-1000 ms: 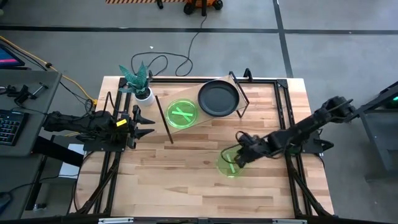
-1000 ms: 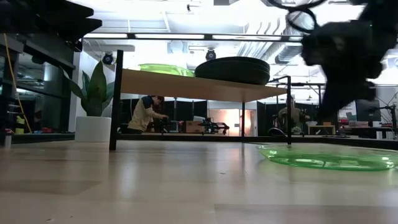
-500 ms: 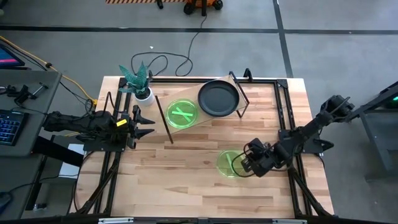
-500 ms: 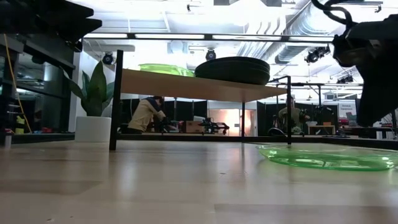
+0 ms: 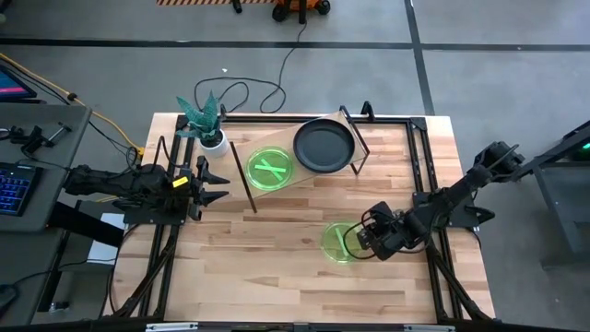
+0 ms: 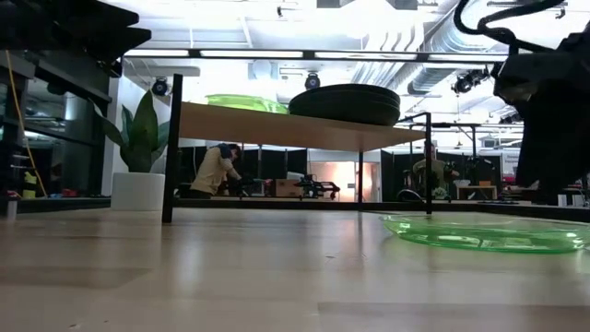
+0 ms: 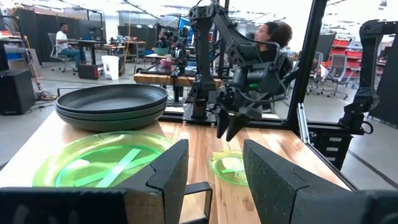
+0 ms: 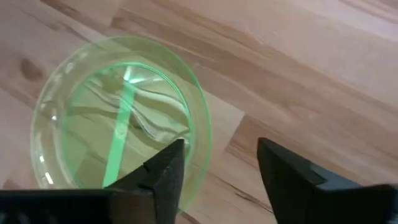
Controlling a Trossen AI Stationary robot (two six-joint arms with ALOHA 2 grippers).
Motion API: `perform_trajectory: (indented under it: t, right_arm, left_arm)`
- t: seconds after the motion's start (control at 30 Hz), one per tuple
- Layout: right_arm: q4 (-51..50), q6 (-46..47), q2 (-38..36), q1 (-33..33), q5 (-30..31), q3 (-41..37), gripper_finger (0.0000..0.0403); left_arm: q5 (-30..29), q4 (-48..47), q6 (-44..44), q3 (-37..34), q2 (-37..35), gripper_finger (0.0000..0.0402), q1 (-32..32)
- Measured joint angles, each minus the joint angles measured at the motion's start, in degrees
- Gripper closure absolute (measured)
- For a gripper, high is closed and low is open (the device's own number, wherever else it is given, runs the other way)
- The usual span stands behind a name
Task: Place and stack plates onto a shelf
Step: Stack the green plate on top of the green plate on the shelf
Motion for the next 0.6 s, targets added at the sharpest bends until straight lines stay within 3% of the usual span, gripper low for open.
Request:
perform_trajectory:
  t: [0.3, 0.6]
  right_arm:
    - [6.1, 0.6, 8.7, 0.0, -4.9, 0.0, 0.0208]
    - [9.5, 0.4, 10.6, 0.0, -4.0, 0.1, 0.0215]
  left_arm:
    - [0.0, -0.1, 0.0, 0.0, 0.0, 0.0259, 0.0]
    - [0.0, -0.1, 0.0, 0.0, 0.0, 0.0259, 0.0]
